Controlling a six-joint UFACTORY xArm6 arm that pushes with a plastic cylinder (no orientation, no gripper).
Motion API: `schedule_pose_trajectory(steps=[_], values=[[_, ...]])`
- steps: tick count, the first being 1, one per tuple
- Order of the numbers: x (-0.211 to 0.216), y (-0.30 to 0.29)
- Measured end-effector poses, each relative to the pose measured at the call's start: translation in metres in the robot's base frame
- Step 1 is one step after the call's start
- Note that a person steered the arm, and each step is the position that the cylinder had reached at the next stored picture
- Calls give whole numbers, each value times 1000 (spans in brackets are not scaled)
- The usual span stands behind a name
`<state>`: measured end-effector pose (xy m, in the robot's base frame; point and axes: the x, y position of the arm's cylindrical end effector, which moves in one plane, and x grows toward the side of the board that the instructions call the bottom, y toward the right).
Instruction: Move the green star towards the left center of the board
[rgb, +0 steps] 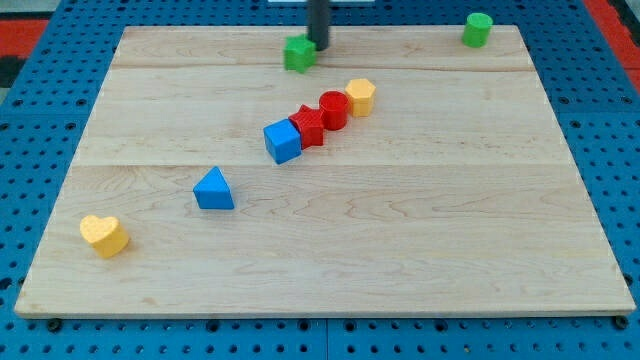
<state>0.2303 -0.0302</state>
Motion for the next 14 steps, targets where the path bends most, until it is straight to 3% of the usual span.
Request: schedule_pose_trajectory(steps=[5, 6, 7, 8, 10, 11, 12, 14], values=[[63, -37], [95, -78], [44, -110], [-20, -92], [37, -143], [45, -160], [12, -98], [56, -88]])
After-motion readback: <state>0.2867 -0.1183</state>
